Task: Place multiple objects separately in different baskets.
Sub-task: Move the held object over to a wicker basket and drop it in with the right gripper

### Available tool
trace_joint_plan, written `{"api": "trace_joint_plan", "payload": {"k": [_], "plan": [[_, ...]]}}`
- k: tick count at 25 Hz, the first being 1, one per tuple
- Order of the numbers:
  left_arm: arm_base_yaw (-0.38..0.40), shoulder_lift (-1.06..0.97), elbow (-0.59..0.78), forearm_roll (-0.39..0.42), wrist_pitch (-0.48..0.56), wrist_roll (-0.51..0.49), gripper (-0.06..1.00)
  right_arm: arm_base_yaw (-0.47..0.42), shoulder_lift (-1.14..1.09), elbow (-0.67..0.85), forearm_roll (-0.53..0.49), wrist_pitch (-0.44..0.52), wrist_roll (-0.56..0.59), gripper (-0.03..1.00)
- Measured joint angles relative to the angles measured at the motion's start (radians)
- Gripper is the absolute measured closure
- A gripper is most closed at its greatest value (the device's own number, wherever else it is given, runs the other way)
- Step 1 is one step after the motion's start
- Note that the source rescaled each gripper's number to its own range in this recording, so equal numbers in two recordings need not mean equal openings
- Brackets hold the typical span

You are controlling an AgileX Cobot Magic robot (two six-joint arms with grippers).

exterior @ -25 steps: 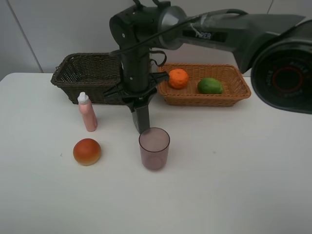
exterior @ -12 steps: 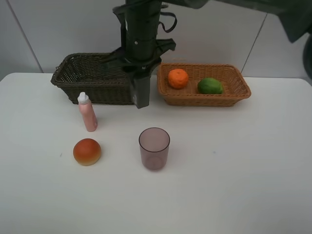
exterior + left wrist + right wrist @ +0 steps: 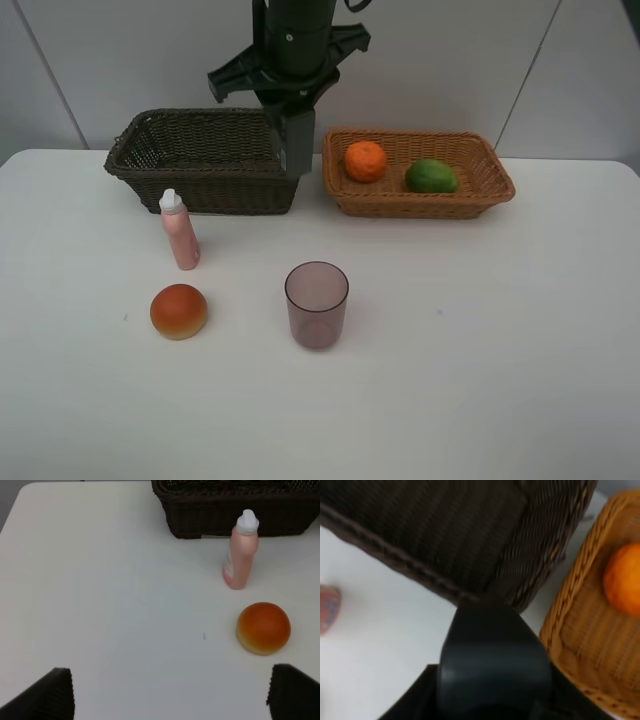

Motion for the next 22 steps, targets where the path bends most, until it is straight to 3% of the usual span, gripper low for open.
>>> {"api": "trace_joint_plan", "payload": {"k": [4,22], "plan": [[0.000,0.000,0.000,0.000,0.000,0.000,-0.06,-0.004,0.000,-0.057,-0.019,-0.027,-0.009,0.94],[0.000,0.000,0.000,0.000,0.000,0.000,-0.06,-0.073,0.142,-0.067,-0.023,-0.451,-0.066,0.94]]}}
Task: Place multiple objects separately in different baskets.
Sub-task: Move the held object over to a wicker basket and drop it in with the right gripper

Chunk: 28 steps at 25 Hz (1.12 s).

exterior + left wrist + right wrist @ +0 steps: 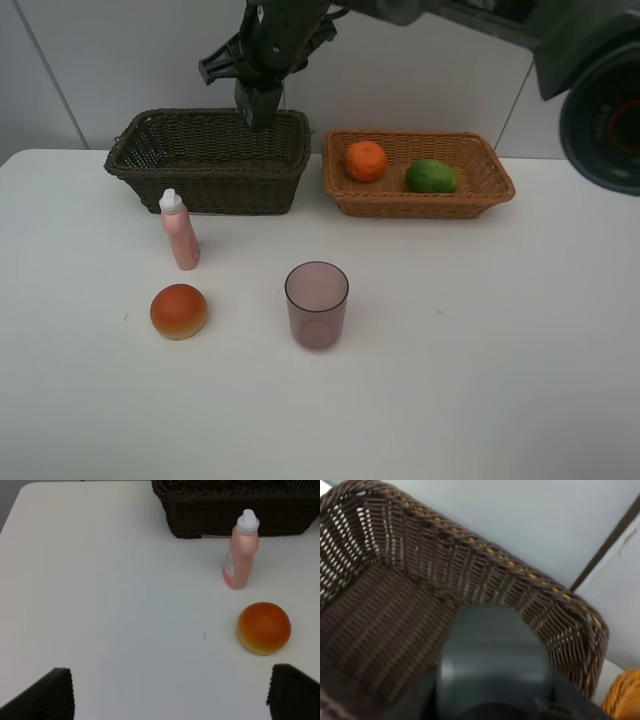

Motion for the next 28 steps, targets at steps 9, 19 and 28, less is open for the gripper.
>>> {"api": "trace_joint_plan", "payload": {"k": [9,19,28], "plan": [[0.000,0.000,0.000,0.000,0.000,0.000,-0.06,-0.013,0.073,0.000,0.003,-0.077,0.000,0.94],[0.000,0.000,0.000,0.000,0.000,0.000,-0.06,-0.030,0.103,0.000,0.000,-0.091,-0.001,0.94],[0.000,0.000,0.000,0.000,0.000,0.000,-0.06,-0.030,0.107,0.000,0.027,-0.092,0.002,0.52]]}}
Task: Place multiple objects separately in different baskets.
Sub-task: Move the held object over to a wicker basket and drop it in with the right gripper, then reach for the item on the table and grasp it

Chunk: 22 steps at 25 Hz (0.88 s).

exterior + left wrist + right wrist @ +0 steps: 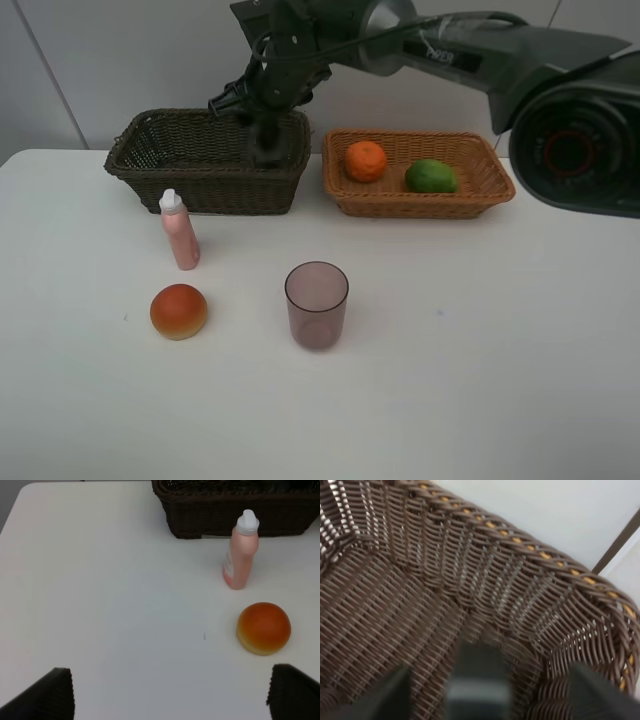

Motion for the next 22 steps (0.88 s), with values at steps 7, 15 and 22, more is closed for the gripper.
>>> {"api": "trace_joint_plan", "payload": {"k": [7,15,22], "plan": [[0.000,0.000,0.000,0.000,0.000,0.000,-0.06,0.000,-0.001,0.000,-0.003,0.007,0.017,0.27],[0.000,0.000,0.000,0.000,0.000,0.000,-0.06,0.000,-0.004,0.000,-0.003,0.033,0.018,0.27],[0.000,0.000,0.000,0.000,0.000,0.000,-0.06,0.000,-0.063,0.000,0.000,0.141,0.018,0.20]]}}
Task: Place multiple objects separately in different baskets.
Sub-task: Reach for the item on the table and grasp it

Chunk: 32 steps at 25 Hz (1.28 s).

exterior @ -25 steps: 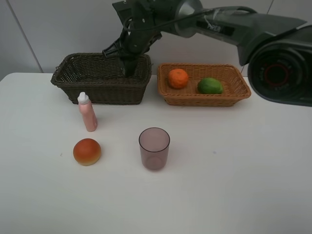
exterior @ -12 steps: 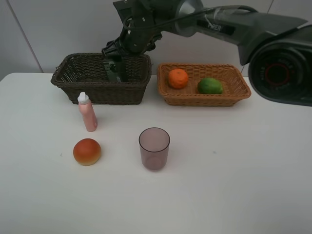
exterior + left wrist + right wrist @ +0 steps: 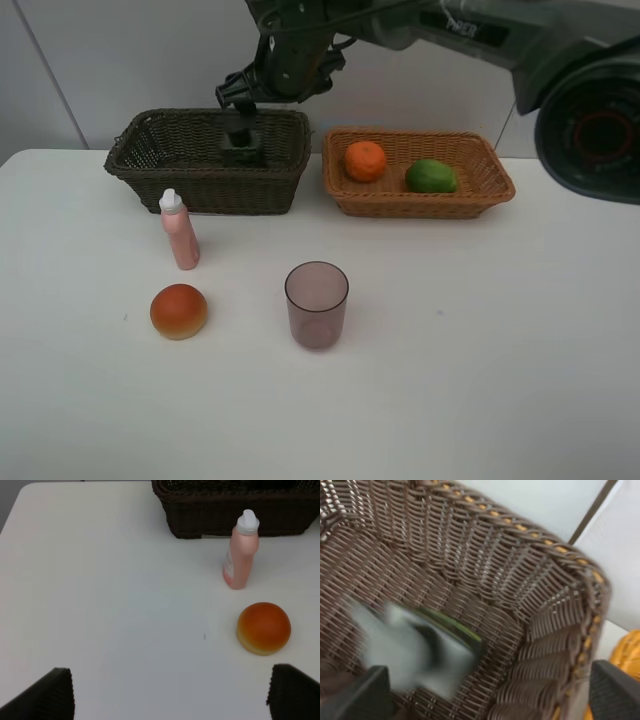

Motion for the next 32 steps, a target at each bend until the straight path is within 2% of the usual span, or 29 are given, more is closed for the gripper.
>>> {"api": "trace_joint_plan", "payload": {"k": [4,7,17,21,25,32], "plan": [[0.000,0.000,0.000,0.000,0.000,0.000,-0.06,0.000,-0.064,0.000,-0.001,0.037,-0.026,0.14],[0.000,0.000,0.000,0.000,0.000,0.000,-0.06,0.000,-0.117,0.000,-0.001,0.061,-0.040,0.13],[0.000,0.000,0.000,0.000,0.000,0.000,-0.06,0.000,-0.249,-0.002,-0.065,0.312,-0.045,0.13],[0.000,0.000,0.000,0.000,0.000,0.000,-0.06,0.000,-0.255,-0.001,-0.074,0.354,-0.073,0.13],[0.000,0.000,0.000,0.000,0.000,0.000,-0.06,0.000,-0.301,0.111,-0.056,0.258,-0.097,0.13],[0.000,0.000,0.000,0.005,0.000,0.000,-0.06,-0.014,-0.503,0.523,-0.005,0.015,-0.098,0.13]]}}
